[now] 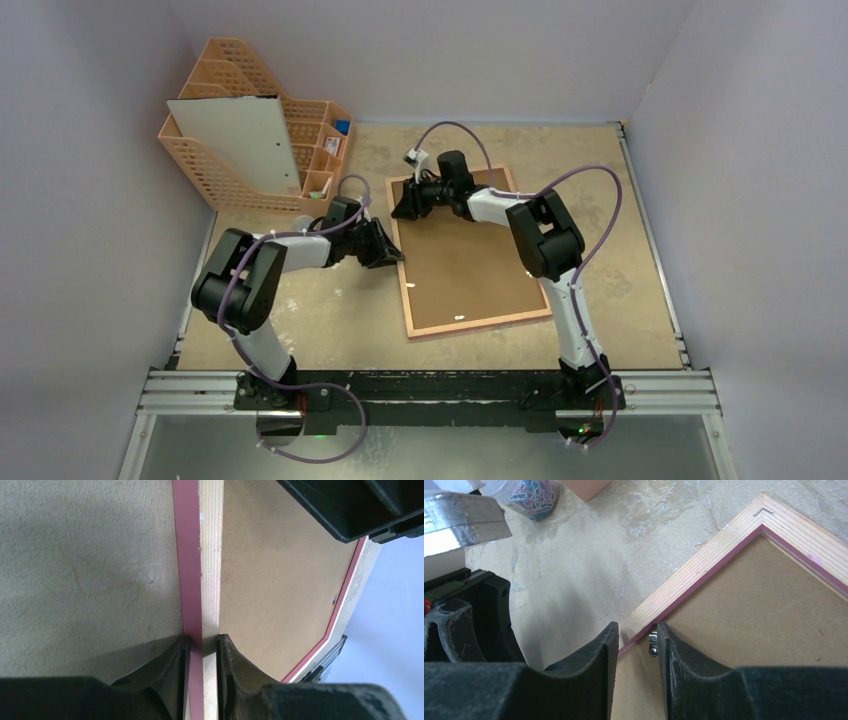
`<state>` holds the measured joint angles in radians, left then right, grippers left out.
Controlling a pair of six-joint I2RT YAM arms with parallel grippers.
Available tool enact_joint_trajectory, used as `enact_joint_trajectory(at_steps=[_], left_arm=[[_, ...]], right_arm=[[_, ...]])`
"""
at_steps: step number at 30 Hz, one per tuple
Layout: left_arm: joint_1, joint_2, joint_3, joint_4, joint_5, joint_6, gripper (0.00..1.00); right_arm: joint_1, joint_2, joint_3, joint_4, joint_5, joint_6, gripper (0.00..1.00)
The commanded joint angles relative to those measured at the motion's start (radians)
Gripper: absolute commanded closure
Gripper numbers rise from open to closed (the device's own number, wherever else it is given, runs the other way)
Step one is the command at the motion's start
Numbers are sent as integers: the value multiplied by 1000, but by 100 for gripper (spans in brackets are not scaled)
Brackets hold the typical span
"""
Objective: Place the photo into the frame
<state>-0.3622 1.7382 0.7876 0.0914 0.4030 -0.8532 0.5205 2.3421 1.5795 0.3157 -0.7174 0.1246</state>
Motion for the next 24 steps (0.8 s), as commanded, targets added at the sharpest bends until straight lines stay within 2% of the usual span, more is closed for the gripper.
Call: enact_joint_trajectory(at_steps=[1,9,15,21,24], left_arm=[[15,81,-7,-72,-231,57,96],[26,86,8,-90,-240,73,96],[28,93,11,-90,-243,73,96],[29,80,7,-120,-248,74,96],[29,69,6,-125,-248,75,95]], right_arm=[[59,86,-80,-353,-69,-50,63],[76,108,-52,-418,-138,-113,62],[80,66,-80,-432,-194,-118,62],[60,-35,-120,-328,-222,0,63],[27,-80,-127,-256,-90,119,63]])
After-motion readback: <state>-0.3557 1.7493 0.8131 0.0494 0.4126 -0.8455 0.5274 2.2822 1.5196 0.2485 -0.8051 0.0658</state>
